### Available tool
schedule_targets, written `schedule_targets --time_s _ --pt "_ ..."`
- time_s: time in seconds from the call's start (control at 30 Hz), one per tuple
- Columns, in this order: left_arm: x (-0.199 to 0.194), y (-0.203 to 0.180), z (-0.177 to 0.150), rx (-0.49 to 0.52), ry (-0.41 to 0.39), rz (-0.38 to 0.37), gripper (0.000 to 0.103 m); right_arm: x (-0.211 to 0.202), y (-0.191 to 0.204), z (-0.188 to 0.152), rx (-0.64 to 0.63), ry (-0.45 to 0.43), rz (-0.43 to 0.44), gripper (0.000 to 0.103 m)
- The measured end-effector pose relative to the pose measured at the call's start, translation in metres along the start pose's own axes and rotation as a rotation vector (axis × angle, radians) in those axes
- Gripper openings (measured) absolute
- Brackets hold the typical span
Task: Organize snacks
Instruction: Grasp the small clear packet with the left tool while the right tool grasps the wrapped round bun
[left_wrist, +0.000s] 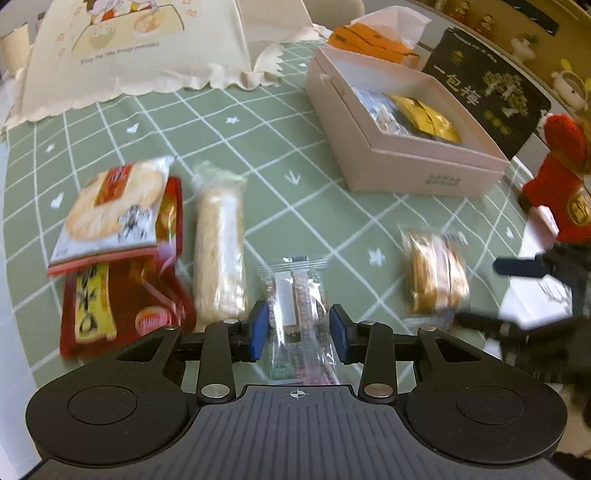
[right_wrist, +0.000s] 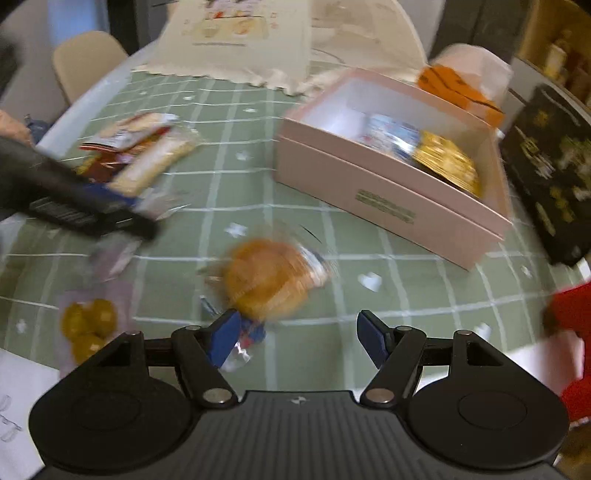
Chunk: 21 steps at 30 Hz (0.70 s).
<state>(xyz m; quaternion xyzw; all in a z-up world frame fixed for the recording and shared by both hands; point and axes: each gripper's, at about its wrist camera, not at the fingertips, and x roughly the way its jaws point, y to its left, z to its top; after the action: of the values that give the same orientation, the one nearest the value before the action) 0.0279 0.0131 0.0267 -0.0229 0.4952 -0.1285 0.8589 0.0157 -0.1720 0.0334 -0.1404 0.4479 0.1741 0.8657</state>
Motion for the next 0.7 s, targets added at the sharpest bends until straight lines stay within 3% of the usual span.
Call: schedule_targets --time_s 0.13,0.23,0.3,0.4,0.5,0.6,0.63,0.7 --pt "0.004 -0.009 0.001 0.011 -0.025 0.018 0.045 -0.005 -0.024 -0.004 0.087 0.004 -0.010 0.069" --pt "0.009 -0.019 0.002 0.052 -0.041 0.053 0.048 -0.017 -0.029 -0.002 0.166 -0.016 0.052 0.069" --pt "0.012 -0.028 0.000 0.093 -0.042 0.063 0.059 -0.019 -0.029 0.003 0.214 -0.026 0.094 0.069" --pt "0.011 -0.032 -0.005 0.145 -0.046 0.083 0.060 -0.008 -0.020 0.012 0.238 -0.012 0.119 0.069" --pt "0.009 -0.028 -0.004 0.122 -0.036 0.066 0.059 0.011 -0.013 0.024 0.244 0.003 0.109 0.069" --pt "0.008 -0.024 -0.002 0.092 -0.023 0.049 0.059 0.027 -0.013 0.034 0.289 0.026 0.154 0.069" --pt "0.008 -0.023 -0.001 0.081 -0.020 0.045 0.059 0.031 -0.014 0.036 0.300 0.038 0.167 0.068" --pt "0.009 -0.022 0.002 0.056 -0.011 0.042 0.059 0.032 -0.010 0.039 0.269 0.055 0.144 0.055"
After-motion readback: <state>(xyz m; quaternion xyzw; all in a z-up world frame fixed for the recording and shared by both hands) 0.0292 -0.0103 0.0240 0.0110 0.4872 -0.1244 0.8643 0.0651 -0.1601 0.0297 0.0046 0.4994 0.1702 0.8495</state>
